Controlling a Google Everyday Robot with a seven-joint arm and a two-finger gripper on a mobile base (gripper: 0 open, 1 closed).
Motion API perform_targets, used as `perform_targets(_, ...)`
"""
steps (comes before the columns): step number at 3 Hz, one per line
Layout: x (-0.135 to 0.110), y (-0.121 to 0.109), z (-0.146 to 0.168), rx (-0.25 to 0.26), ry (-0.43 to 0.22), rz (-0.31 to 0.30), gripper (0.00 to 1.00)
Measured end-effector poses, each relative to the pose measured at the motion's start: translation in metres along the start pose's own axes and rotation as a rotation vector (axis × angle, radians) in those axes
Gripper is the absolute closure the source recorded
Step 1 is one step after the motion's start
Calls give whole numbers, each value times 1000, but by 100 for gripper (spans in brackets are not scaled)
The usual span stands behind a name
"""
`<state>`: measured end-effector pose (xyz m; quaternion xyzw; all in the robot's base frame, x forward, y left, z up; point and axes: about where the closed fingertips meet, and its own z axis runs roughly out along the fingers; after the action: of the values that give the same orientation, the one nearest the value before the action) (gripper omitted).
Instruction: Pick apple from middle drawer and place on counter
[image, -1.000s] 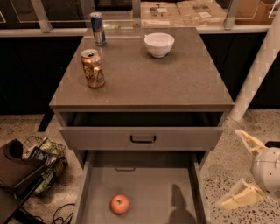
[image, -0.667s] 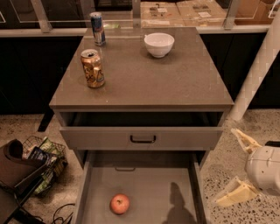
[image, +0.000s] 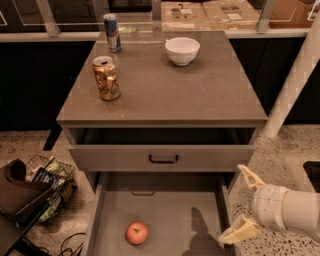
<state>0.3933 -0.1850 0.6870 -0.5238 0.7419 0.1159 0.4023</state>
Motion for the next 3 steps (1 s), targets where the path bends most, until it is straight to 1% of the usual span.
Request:
perform_targets(2,35,28,83,-116,-108,-3,0)
perform_targets(3,46,45,128,-192,-160,11,0)
